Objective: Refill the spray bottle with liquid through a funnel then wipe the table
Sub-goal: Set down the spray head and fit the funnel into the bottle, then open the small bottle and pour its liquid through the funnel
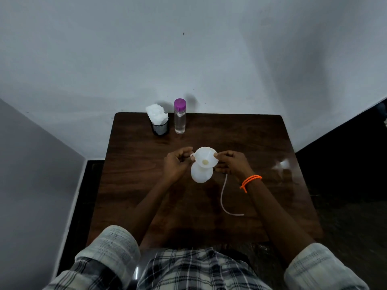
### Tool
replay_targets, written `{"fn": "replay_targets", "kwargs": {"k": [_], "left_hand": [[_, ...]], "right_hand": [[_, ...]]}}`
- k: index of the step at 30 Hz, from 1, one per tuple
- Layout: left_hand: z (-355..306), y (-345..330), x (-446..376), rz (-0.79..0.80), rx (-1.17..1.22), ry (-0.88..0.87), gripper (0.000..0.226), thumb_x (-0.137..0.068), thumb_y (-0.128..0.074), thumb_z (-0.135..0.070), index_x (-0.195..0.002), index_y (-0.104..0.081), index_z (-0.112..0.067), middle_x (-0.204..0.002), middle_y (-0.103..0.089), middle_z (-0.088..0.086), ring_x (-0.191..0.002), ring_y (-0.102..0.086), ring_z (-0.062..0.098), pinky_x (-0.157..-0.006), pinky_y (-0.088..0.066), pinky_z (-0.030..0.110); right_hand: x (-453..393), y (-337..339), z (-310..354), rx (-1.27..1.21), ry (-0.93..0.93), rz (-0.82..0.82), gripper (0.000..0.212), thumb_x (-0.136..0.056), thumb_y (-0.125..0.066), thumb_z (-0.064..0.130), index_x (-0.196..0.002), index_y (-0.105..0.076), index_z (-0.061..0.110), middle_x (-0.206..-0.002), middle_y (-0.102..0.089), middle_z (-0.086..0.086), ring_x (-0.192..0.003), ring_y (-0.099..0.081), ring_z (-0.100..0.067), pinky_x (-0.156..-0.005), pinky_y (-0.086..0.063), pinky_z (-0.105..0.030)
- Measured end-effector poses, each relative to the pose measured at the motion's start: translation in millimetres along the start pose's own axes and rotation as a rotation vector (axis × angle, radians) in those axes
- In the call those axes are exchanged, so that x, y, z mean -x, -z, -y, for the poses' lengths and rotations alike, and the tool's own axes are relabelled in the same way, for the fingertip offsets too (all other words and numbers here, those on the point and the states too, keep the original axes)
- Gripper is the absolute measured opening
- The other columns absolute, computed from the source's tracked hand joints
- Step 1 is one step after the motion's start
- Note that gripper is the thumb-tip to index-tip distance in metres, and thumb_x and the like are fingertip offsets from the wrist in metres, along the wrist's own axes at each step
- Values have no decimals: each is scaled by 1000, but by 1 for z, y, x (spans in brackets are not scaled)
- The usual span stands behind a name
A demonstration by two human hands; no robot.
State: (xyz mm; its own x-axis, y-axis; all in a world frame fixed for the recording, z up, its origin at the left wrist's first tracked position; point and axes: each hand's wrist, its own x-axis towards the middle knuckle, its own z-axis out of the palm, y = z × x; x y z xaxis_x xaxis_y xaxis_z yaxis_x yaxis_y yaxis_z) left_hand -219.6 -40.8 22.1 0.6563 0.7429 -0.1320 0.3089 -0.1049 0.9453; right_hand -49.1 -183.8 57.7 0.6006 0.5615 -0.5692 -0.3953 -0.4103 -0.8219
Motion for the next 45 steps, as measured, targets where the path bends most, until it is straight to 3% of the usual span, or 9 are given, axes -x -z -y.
{"fn": "replay_targets", "kwargs": {"k": [5, 11, 17, 20, 24, 28, 36, 42, 45], "left_hand": [[6, 5, -4, -87, 118, 123, 34, -87, -78, -34, -119, -74, -21, -99, -78, -8, -93, -73, 4, -87, -60, 29], [0, 25, -38, -164, 93, 179, 29, -89, -76, -37, -113, -76, -20, -93, -78, -8, -83, -75, 8, -84, -63, 36], [-27, 39, -103, -236, -135, 18, 32, -91, -75, -29, -117, -73, -12, -94, -68, -12, -81, -61, -9, -72, -42, -2], [-39, 39, -138, -277, -165, -16, 36, -87, -79, -29, -116, -69, -11, -91, -63, -15, -77, -57, -7, -79, -49, 13], [-40, 34, -178, -220, -239, -11, 65, -77, -87, -33, -130, -60, -6, -109, -67, -1, -100, -60, 13, -90, -43, 23], [-33, 30, -199, -145, -307, -23, 48, -72, -88, -34, -112, -68, -15, -102, -73, 2, -96, -67, 20, -84, -49, 28], [-45, 34, -207, -203, -260, -42, 41, -67, -88, -48, -95, -75, -21, -87, -76, -6, -81, -70, 10, -78, -57, 29], [-86, 34, -195, -201, -189, -86, 38, -65, -87, -55, -85, -75, -25, -72, -72, -12, -69, -67, -1, -62, -50, 13], [-106, 32, -186, -155, -143, -136, 41, -64, -87, -58, -86, -75, -26, -75, -73, -11, -71, -68, 2, -65, -53, 18]], "right_hand": [[-15, 7, 7, 29, 5, -31, 34, -88, -78, 37, -100, -74, 5, -90, -78, -14, -72, -74, -23, -59, -59, -32], [-57, 1, 24, 86, 15, -57, 29, -86, -82, 30, -92, -72, 4, -86, -72, -16, -67, -69, -22, -62, -57, -33], [-108, -40, 64, 237, 131, -48, 18, -86, -80, 19, -97, -71, 6, -81, -72, -13, -63, -68, -15, -55, -56, -27], [-134, -65, 78, 357, 191, -35, 14, -82, -83, 19, -89, -72, 16, -79, -73, -11, -67, -70, -17, -58, -58, -30], [-159, -88, 88, 518, 279, -12, 17, -76, -86, 18, -85, -72, 23, -78, -74, 0, -77, -74, -24, -73, -63, -38], [-170, -98, 87, 653, 372, -2, 8, -77, -79, 18, -85, -78, 17, -81, -77, -1, -78, -73, -19, -81, -61, -41], [-166, -90, 90, 606, 448, 29, 56, -64, -94, 19, -116, -72, 17, -108, -75, 2, -97, -68, -9, -74, -40, 3], [-145, -69, 103, 439, 536, 100, 43, -70, -93, 23, -108, -73, 24, -101, -77, 8, -99, -71, -4, -89, -56, -24], [-131, -56, 110, 392, 552, 146, 39, -70, -92, 24, -104, -74, 18, -100, -79, 3, -100, -74, -13, -91, -58, -36]]}}
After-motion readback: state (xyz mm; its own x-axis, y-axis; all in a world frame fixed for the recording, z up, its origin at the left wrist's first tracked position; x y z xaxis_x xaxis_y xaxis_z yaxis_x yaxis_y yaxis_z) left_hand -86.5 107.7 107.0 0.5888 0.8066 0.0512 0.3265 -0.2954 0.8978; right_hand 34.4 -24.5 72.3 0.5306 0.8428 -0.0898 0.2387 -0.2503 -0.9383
